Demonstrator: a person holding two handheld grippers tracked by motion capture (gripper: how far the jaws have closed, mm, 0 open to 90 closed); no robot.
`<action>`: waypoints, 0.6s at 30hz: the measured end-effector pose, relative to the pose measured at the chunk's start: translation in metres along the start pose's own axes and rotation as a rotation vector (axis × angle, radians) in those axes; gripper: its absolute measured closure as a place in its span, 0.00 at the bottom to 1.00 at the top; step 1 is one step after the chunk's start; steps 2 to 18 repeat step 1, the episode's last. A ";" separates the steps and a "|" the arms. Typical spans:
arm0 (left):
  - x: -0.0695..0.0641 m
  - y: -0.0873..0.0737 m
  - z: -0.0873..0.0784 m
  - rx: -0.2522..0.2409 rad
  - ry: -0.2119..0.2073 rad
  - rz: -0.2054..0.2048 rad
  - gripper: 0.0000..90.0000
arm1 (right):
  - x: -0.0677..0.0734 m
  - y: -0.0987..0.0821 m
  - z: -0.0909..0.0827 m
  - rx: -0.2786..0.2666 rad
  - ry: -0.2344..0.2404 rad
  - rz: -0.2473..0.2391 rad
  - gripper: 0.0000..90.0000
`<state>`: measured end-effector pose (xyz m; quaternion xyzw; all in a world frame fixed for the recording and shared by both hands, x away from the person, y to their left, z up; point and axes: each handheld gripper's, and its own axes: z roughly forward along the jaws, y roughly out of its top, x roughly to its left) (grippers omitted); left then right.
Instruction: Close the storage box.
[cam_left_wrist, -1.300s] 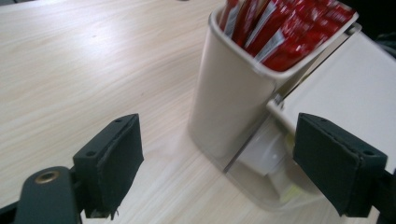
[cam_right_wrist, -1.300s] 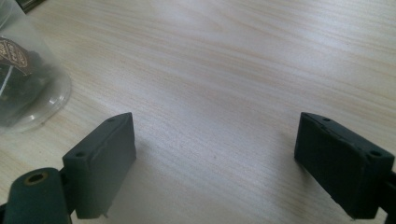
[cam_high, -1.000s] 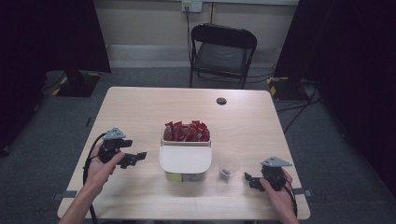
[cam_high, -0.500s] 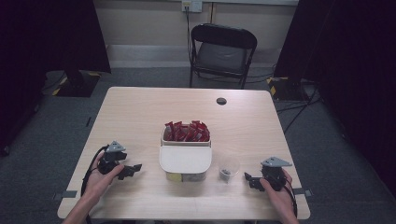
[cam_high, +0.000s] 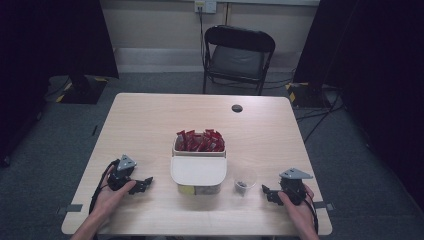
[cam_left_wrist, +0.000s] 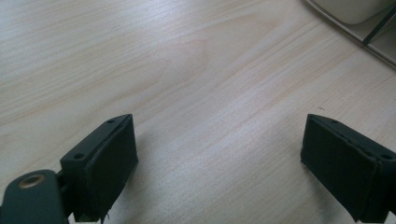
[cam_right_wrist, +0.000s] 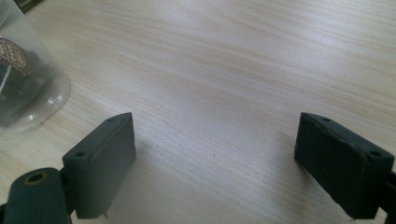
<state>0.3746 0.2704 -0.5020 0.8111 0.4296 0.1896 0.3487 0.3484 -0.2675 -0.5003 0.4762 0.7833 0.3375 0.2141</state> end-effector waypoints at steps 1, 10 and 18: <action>-0.001 0.000 0.001 -0.003 0.002 -0.011 0.10 | 0.000 0.000 0.000 0.000 0.001 0.000 0.13; -0.001 0.000 0.001 -0.003 0.002 -0.011 0.10 | 0.000 0.000 0.000 0.000 0.001 0.000 0.13; -0.001 0.000 0.001 -0.003 0.002 -0.011 0.10 | 0.000 0.000 0.000 0.000 0.001 0.000 0.13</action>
